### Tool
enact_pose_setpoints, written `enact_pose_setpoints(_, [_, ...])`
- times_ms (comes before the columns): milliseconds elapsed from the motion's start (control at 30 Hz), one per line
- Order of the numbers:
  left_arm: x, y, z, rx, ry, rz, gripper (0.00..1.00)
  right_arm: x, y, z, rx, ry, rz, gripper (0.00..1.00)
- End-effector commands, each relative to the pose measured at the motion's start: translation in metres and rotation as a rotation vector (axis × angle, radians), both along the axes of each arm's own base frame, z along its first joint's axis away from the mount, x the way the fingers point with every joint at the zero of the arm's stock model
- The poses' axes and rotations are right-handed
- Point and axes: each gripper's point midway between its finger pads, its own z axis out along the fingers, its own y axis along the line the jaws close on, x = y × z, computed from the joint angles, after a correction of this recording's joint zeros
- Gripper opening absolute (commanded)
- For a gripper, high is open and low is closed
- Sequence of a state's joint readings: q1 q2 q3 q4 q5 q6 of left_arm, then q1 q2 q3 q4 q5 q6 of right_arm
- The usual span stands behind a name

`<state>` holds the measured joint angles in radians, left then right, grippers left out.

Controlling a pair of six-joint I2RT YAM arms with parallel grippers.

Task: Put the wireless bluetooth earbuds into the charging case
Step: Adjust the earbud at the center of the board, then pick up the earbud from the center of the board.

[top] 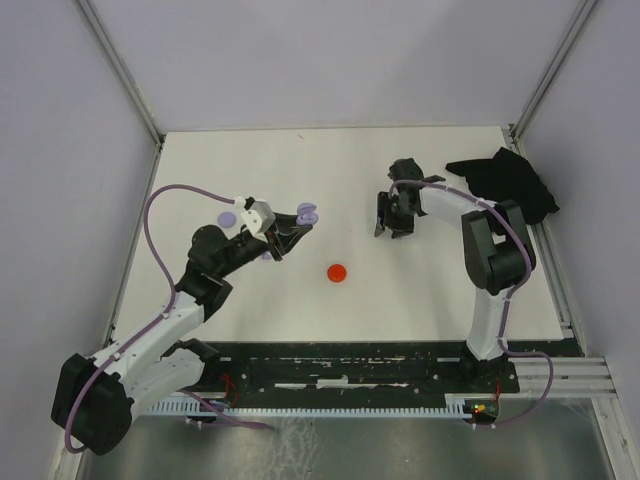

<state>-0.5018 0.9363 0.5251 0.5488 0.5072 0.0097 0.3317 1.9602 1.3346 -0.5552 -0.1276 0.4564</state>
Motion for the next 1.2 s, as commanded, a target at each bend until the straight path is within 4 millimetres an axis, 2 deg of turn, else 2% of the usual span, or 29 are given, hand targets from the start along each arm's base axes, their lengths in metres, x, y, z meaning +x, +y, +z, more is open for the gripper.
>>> enact_pose_setpoints(0, [0.001,-0.002,0.031,-0.038,-0.095,-0.005,0.03,0.021,0.012,0.010,0.023,-0.046,0.060,0.58])
enact_pose_setpoints(133, [0.001,-0.002,0.030,-0.039,-0.092,-0.005,0.03,0.024,0.010,0.035,-0.009,-0.090,0.165,0.57])
enact_pose_setpoints(233, [0.001,-0.004,0.029,-0.039,-0.086,-0.012,0.03,0.020,-0.003,0.050,-0.091,-0.072,0.248,0.57])
enact_pose_setpoints(300, [0.001,-0.004,0.028,-0.039,-0.084,-0.015,0.03,0.017,-0.015,0.052,-0.164,-0.049,0.283,0.56])
enact_pose_setpoints(467, [0.001,-0.006,0.027,-0.039,-0.077,-0.028,0.03,0.011,-0.036,0.045,-0.295,0.015,0.395,0.55])
enact_pose_setpoints(567, [0.000,-0.006,0.027,-0.040,-0.078,-0.029,0.03,0.009,-0.041,0.039,-0.328,0.054,0.461,0.52])
enact_pose_setpoints(767, [0.000,-0.007,0.025,-0.037,-0.073,-0.036,0.03,0.014,-0.035,0.030,-0.355,0.062,0.588,0.48])
enact_pose_setpoints(967, [-0.001,-0.008,0.025,-0.035,-0.074,-0.041,0.03,0.023,-0.031,0.020,-0.375,0.073,0.641,0.42])
enact_pose_setpoints(1167, [-0.002,-0.009,0.025,-0.034,-0.073,-0.051,0.03,0.024,-0.028,0.010,-0.387,0.101,0.671,0.37])
